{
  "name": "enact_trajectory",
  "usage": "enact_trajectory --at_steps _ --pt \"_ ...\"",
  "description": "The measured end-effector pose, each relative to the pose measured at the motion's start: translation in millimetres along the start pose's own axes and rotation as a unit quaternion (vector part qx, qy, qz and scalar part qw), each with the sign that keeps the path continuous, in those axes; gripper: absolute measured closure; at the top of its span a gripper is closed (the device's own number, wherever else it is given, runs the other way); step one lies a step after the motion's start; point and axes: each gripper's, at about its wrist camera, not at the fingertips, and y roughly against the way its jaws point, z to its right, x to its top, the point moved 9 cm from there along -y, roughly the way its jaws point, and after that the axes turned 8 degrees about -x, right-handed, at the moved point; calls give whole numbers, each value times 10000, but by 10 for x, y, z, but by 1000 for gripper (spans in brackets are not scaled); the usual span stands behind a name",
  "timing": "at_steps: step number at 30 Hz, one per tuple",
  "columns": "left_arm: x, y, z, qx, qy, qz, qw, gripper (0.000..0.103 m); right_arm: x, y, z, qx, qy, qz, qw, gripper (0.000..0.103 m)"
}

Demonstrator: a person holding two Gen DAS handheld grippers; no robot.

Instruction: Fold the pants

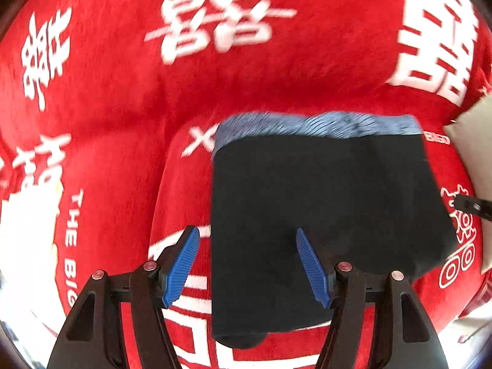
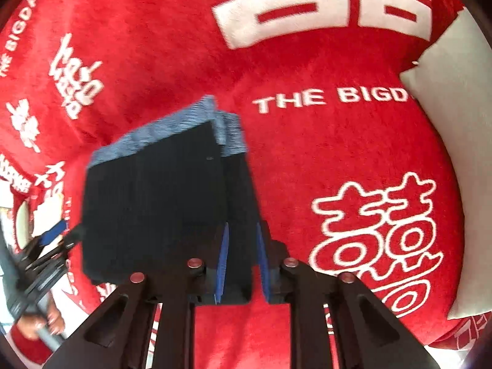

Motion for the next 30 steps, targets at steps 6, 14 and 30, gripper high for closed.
enact_trajectory --at_steps 6,14,30 --pt "-153 -207 -149 -103 377 -177 9991 25 -183 -111 -269 -388 545 16 9978 81" --pt "-175 -313 -97 114 -22 -108 9999 20 -349 -305 -166 -342 184 267 9989 80" --pt "-165 -324 -114 544 30 -117 9984 11 419 -85 86 1314 -1047 1090 9797 80"
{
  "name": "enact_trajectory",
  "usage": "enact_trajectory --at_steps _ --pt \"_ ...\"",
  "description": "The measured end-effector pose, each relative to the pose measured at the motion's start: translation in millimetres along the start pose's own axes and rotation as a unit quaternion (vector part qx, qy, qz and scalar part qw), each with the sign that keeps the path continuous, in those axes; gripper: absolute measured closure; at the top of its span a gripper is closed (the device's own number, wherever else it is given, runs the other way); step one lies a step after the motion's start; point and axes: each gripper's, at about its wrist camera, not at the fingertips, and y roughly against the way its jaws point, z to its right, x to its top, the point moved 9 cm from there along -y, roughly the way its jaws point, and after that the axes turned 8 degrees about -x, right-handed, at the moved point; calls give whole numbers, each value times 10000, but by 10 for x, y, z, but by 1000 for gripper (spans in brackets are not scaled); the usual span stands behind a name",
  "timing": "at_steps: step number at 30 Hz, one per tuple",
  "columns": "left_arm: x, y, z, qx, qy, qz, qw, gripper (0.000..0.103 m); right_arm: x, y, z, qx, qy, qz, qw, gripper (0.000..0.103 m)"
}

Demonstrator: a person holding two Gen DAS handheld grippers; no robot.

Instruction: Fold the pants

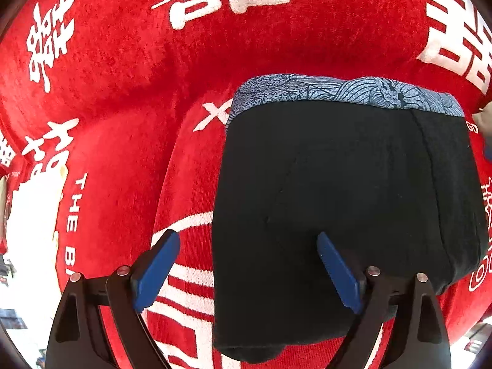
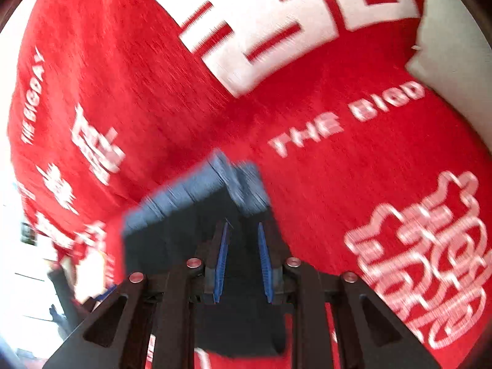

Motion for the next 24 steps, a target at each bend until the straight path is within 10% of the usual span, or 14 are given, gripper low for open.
enact_trajectory --at_steps 4,11,24 --pt "-18 18 2 8 50 38 10000 11 148 -153 -257 501 222 -161 9984 80" --pt "-1 20 9 -7 56 -15 10000 11 13 -477 -121 -88 237 -568 9981 99" --pt "15 9 4 -70 -34 -163 9998 11 -665 34 -79 -1286 1059 -743 9832 75"
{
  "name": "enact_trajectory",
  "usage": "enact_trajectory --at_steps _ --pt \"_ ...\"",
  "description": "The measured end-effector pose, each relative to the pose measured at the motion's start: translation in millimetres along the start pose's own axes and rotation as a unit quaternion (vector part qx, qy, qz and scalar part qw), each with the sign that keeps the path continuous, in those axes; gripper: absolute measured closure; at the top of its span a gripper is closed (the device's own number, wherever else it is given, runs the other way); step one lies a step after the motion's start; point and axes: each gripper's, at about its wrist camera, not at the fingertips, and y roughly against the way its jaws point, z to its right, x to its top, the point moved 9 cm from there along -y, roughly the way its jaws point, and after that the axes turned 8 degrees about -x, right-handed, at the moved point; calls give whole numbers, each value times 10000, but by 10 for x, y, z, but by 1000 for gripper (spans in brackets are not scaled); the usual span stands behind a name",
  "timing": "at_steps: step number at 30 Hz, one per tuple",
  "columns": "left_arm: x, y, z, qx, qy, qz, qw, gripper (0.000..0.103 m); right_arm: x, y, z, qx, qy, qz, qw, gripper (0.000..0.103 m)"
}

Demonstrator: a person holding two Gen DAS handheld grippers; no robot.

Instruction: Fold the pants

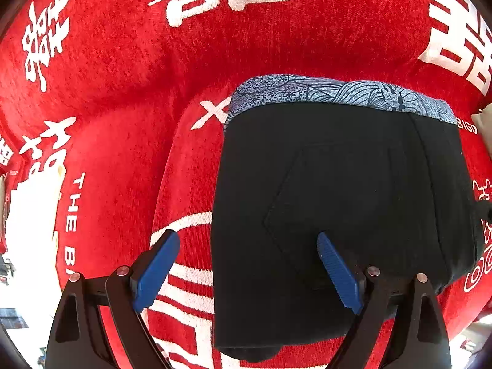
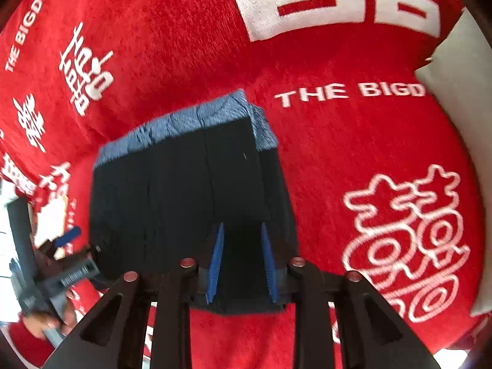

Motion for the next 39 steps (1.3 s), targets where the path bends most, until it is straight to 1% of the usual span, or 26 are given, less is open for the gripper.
enact_trajectory --at_steps 3,6,7,9,12,14,18,19,21,23,25,27,29,32,34,36,39 --pt "0 -3 -5 -40 10 -5 10000 11 -96 101 -28 -196 161 119 9996 75" --pt "-2 -5 -7 -83 42 -4 10000 11 -192 87 -80 -289 354 49 9989 75" --pt "-2 -7 -13 -72 49 -5 10000 7 -223 61 -92 -321 408 12 9987 75" --pt "4 -6 -35 -9 51 10 10000 3 -245 11 -91 -369 446 -23 9983 70" --pt "4 -20 -45 -94 91 -5 9999 3 -230 -31 -92 -417 481 -53 9980 62" --pt "8 -23 -45 -106 78 -5 9999 3 -210 -37 -107 -429 537 -39 9976 59" --pt "20 -14 -52 -165 52 -24 9998 3 -199 -38 -114 -367 619 -78 9974 48" --pt "30 -4 -58 -208 29 -26 9998 3 -186 -29 -99 -286 617 -103 9976 47" --pt "51 18 -84 -271 -17 -6 9996 3 -151 4 -59 -160 579 -89 9982 40" --pt "77 38 -120 -345 -46 28 9994 3 -85 44 10 7 493 -3 9988 38" --pt "108 51 -165 -490 -30 46 9988 3 5 73 118 173 342 88 9992 36" --pt "147 53 -209 -687 70 20 9976 3 97 63 225 363 192 115 9991 31" --pt "192 35 -253 -931 206 -28 9954 3 142 -1 306 605 73 -38 9981 30" --pt "284 -55 -324 -1431 454 -168 9885 4 184 -135 414 961 -138 -314 9948 30" --pt "312 -120 -305 -1723 483 -290 9834 4 167 -219 422 1257 -219 -513 9905 30" --pt "308 -192 -223 -2131 433 -458 9750 4 177 -288 409 1518 -287 -621 9860 30" --pt "289 -304 -150 -2362 215 -644 9693 4 193 -395 366 1880 -331 -785 9785 30"
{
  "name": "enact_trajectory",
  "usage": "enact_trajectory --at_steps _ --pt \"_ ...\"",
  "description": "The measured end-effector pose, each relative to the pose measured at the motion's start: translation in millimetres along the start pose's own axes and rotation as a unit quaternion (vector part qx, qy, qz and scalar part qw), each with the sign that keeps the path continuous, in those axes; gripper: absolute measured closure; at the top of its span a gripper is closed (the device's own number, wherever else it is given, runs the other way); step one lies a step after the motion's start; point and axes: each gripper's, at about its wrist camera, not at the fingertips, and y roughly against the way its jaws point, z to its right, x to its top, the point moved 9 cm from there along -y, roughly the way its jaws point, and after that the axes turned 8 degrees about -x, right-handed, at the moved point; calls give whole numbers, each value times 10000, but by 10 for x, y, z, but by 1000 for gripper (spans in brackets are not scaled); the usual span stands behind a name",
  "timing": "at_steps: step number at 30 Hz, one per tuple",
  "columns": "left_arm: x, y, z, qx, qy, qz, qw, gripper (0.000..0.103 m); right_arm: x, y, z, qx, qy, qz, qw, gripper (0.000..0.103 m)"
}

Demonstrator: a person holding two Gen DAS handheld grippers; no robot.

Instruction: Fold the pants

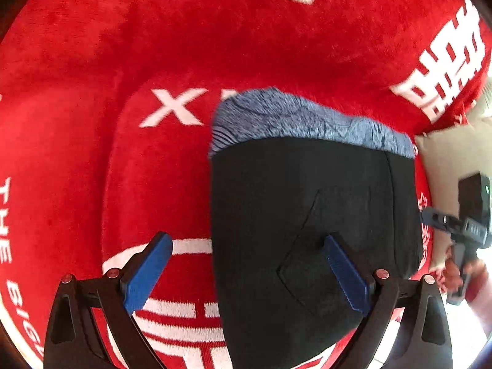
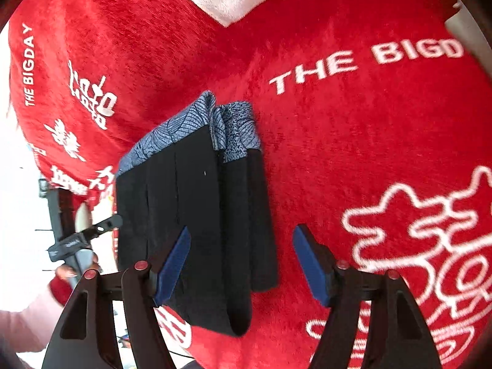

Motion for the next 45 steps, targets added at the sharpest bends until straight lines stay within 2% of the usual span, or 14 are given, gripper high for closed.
enact_trajectory --at_steps 5,9,14,15,16,17,19,25,34,38,41,42,43,45 --pt "-27 -152 13 -664 64 -303 9973 4 21 -190 -38 560 164 -383 9976 30" --pt "-14 -273 48 -1033 146 -449 9935 3 90 -311 -93 970 180 -572 9935 32" --pt "22 -314 103 -924 123 -366 9950 4 188 -413 -143 953 -21 -671 9932 38" --pt "27 -315 127 -913 157 -342 9951 6 181 -406 -145 943 -69 -674 9932 43" --pt "25 -302 157 -955 147 -308 9948 19 169 -390 -147 921 -81 -652 9936 46" --pt "28 -287 223 -1022 108 -276 9943 24 159 -362 -146 915 -93 -624 9938 52" --pt "38 -238 301 -886 -60 -187 9959 30 161 -320 -210 873 -138 -538 9946 58" --pt "19 -9 452 -888 -222 -29 9958 39 121 -122 -305 1001 -361 -403 9935 64" --pt "-297 304 678 -991 -231 -58 9948 39 -246 248 -480 1146 -395 -425 9917 65" --pt "-507 279 669 -892 -210 -88 9958 39 -472 270 -489 1084 -433 -441 9922 65" --pt "-696 142 498 -646 -113 -155 9977 39 -616 123 -416 890 -405 -509 9939 64" --pt "-762 50 403 -447 -75 -180 9988 36 -665 40 -381 747 -350 -553 9951 63" --pt "-766 31 362 -357 -83 -61 9993 25 -705 -43 -343 537 -216 -551 9968 62" --pt "-738 25 288 -121 -79 164 9998 10 -701 -132 -277 346 -59 -405 9986 54"
